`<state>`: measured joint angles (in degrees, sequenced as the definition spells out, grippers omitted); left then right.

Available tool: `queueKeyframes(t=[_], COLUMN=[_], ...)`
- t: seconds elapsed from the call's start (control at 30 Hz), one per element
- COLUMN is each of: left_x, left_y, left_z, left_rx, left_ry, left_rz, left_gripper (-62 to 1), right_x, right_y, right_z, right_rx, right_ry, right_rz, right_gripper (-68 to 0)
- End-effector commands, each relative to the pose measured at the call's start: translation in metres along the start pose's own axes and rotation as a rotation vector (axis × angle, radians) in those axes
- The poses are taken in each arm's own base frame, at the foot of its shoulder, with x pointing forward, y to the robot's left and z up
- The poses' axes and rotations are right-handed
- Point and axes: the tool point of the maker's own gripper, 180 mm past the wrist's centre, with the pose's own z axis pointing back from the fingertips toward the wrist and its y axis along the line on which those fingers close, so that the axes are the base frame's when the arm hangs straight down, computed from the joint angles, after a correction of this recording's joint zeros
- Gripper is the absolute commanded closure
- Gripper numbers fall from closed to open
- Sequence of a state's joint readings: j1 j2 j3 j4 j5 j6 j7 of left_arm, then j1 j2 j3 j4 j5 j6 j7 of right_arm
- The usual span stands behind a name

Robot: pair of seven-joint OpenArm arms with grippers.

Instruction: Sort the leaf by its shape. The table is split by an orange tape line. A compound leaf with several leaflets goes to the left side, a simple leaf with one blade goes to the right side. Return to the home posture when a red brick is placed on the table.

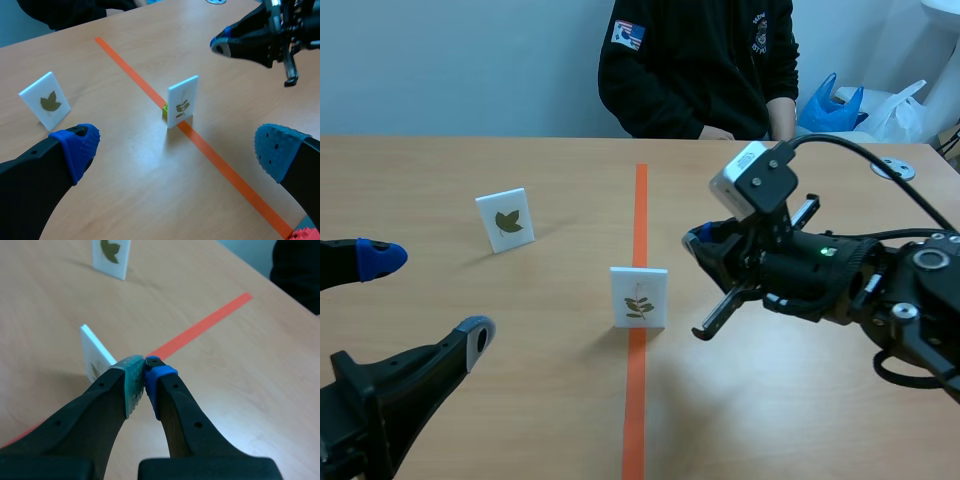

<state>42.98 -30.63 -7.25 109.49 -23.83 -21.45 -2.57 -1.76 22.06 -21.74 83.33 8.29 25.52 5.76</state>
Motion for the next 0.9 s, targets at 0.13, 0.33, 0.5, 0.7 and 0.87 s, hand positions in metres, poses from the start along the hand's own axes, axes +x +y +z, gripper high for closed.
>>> queueKeyframes(t=[0.13,0.33,0.5,0.7,0.87], left_x=[0.009,0.009,0.009,0.009,0.009], left_y=[-0.002,-0.002,-0.002,-0.002,-0.002], left_z=[-0.002,-0.002,-0.002,-0.002,-0.002], left_rx=[-0.006,-0.006,-0.006,-0.006,-0.006], left_ry=[-0.035,-0.035,-0.035,-0.035,-0.035], left_rz=[0.003,0.003,0.003,0.003,0.003], left_gripper=[-62.3,-62.3,-62.3,-62.3,-62.3], right_x=[0.019,0.029,0.032,0.028,0.020], right_y=[-0.027,-0.042,-0.052,-0.062,-0.069], right_z=[0.033,0.071,0.105,0.143,0.169], right_rx=[-0.050,-0.082,-0.115,-0.156,-0.188], right_ry=[-0.036,-0.045,-0.044,-0.026,0.010], right_rz=[0.009,-0.003,-0.023,-0.064,-0.087], right_gripper=[-1.1,-1.1,-1.1,-1.1,-1.1])
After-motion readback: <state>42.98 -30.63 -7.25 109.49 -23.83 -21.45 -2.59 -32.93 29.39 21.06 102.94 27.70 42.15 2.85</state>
